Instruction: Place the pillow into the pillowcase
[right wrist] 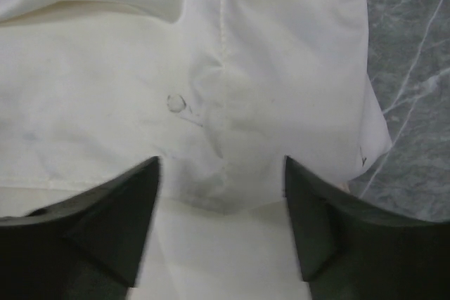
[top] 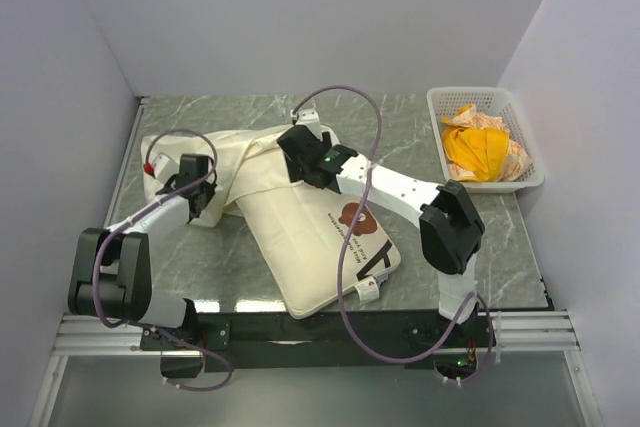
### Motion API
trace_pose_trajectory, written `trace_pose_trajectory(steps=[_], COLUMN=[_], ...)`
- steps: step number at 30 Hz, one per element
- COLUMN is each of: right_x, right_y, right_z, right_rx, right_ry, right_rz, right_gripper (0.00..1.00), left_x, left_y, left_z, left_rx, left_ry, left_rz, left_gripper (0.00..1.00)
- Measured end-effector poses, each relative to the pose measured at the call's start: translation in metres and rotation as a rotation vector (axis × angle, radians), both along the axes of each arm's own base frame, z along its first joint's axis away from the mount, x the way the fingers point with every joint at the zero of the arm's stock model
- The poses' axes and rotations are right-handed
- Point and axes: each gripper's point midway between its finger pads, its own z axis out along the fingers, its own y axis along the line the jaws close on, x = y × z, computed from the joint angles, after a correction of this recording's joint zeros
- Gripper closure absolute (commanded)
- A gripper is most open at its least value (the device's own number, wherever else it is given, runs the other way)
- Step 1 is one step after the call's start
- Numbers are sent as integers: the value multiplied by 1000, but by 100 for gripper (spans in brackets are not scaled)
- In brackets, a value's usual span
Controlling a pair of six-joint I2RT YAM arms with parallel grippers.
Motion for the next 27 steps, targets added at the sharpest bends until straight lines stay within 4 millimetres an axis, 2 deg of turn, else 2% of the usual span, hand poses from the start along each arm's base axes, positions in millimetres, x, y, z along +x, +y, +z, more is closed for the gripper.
trace_pose_trajectory(steps=[1, 2, 5, 10, 12, 13, 15, 16, 17, 19, 21, 22, 25, 26, 27], right_x=[2, 3, 3, 4, 4, 5, 15, 25, 34, 51, 59, 59, 54, 52, 49], right_y=[-1, -3, -7, -18, -32, -42, -69, -85, -98, -123, -145, -149, -146, -143, -138], right_z=[-4, -9, -17, -11, -4, 1, 15, 23, 29, 38, 37, 35, 26, 24, 22], right_rx=[-9, -17, -31, -13, 18, 38, 84, 108, 126, 154, 160, 157, 154, 154, 156], right_ry=[4, 17, 43, 64, 75, 78, 74, 65, 59, 49, 54, 61, 100, 109, 120], right_rz=[2, 1, 8, 4, -13, -30, -91, -136, -175, -250, -308, -319, -309, -300, -287], right_gripper=[54, 75, 100, 100, 100, 100, 100, 100, 100, 100, 100, 100, 98, 89, 85], left_x=[7, 13, 41, 102, 131, 140, 154, 156, 153, 143, 120, 108, 55, 39, 27], left_y=[4, 6, 16, 33, 34, 31, 17, 7, -4, -32, -74, -90, -144, -158, -169], left_z=[10, 19, 64, 166, 202, 210, 216, 212, 205, 189, 172, 164, 146, 143, 141], left_rx=[4, 7, 26, 64, 75, 69, 54, 40, 34, 29, 14, 7, -3, -4, -6], left_ry=[-20, -41, -132, -320, -388, -405, -411, -402, -375, -335, -294, -275, -234, -225, -222], left_rz=[5, 7, 12, -4, -42, -66, -152, -199, -244, -328, -435, -480, -634, -679, -711], left_gripper=[99, 99, 99, 99, 99, 79, 48, 28, 24, 21, 22, 23, 28, 29, 31])
